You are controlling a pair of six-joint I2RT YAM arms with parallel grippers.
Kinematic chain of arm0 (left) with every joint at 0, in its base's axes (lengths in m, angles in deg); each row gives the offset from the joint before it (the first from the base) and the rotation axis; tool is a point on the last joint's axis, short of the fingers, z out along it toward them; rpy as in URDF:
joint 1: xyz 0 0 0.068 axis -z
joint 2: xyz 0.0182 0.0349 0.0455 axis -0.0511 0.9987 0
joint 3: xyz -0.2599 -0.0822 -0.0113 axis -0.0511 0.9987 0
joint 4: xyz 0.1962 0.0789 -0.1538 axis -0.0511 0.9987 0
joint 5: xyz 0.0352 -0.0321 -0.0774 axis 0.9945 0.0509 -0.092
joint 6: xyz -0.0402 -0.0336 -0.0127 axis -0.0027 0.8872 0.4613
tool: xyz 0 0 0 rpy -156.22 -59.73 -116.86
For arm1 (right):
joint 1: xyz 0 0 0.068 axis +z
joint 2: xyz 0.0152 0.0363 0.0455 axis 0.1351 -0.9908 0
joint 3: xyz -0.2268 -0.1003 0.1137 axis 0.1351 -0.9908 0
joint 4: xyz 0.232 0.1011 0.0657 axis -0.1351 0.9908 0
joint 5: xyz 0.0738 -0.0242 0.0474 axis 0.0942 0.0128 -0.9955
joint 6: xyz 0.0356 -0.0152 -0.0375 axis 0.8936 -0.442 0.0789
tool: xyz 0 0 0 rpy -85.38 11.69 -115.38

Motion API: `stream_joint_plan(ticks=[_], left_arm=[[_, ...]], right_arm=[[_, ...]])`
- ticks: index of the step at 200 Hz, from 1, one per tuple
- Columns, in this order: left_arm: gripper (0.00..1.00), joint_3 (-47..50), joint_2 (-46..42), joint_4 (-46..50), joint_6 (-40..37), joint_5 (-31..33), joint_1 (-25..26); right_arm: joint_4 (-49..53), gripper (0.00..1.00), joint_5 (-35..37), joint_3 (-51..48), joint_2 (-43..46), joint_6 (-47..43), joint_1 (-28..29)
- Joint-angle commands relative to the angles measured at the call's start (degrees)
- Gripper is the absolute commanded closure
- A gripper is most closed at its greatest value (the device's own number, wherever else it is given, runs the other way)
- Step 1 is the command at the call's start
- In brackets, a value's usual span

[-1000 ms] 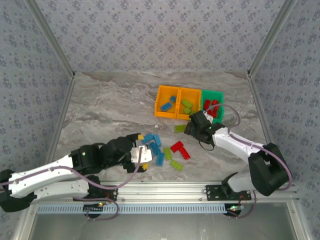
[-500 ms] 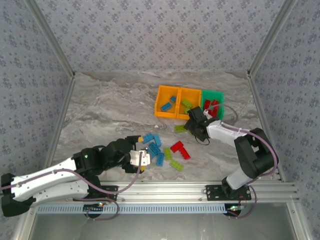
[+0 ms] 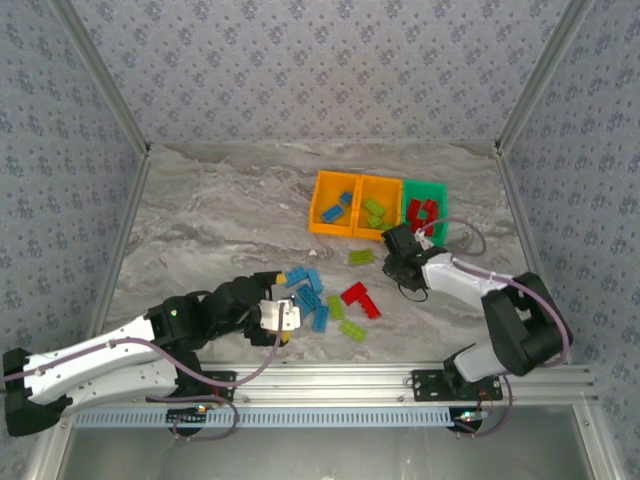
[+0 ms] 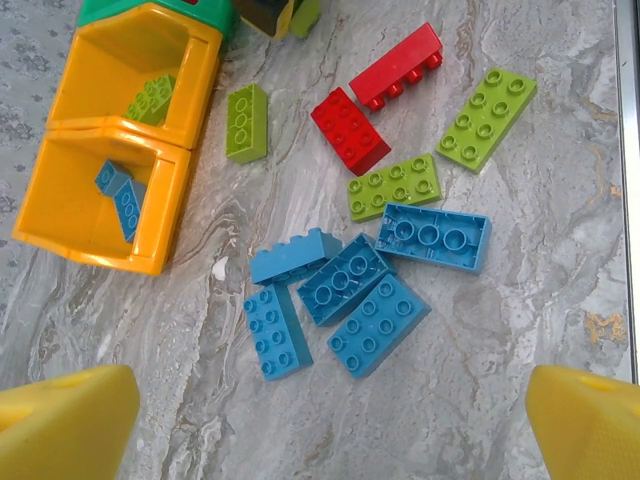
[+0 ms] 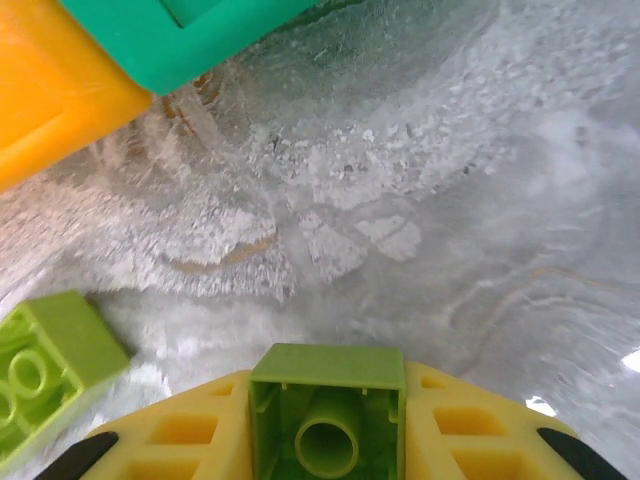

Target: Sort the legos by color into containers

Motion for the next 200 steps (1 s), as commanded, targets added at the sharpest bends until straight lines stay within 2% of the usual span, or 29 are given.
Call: stream_joint_plan(ticks=[1,27,45,68,109,122,138,151,158,183,200], left_arm=[[0.01,0.6,-1.4,-1.8,-0.3,-0.6,-0.5],[0.01,1.0,-3.3,-2.9,-0.1,-1.5,-1.6],[0.01,1.4,-4.3,-3.8,0.2,-2.8,-3.1],[0.01,1.6,-4.6,-4.1,0.6,-3.0,-3.7],[0.01,2.0,-4.9,-3.9,0.7,-2.4,-3.8],[0.01,2.0,-4.9,-4.0,0.6,-2.5,-3.9],[0.01,2.0,-4.9,-4.1,0.6,-2.7,-3.9],[0.01,2.1,-4.8,-4.4,0.7,-2.8,-3.9],[0.01,2.1,-4.9,-4.4,0.6,-2.8,-3.9],[0.01,1.9,-5.2,-4.0,0.5,-3.1,-4.0],[0.01,2.1,-5.7,-3.9,0.4,-3.4,-4.0]], right_arm=[[2.7,0.70,0.5,-0.2,7.9,-4.2,1.7],[-0.6,0.72,3.7,1.1,16.7,-12.5,6.4],[-5.8,0.74,4.1,3.1,16.7,-20.0,6.0],[-10.3,0.73,2.4,8.4,8.9,-29.3,2.7],[-5.4,0.72,1.4,25.0,-10.6,-33.2,-3.5],[-5.0,0.65,1.2,28.0,-15.1,-33.1,-4.8],[-5.0,0.63,-1.8,33.1,-19.3,-32.9,-6.1],[-3.6,0.49,-4.1,35.6,-21.6,-32.4,-6.5],[-2.4,0.45,-4.5,37.0,-22.4,-32.3,-6.5],[1.2,0.37,-5.8,38.3,-21.3,-32.3,-6.5],[3.3,0.35,-8.0,36.5,-18.0,-32.1,-6.3]])
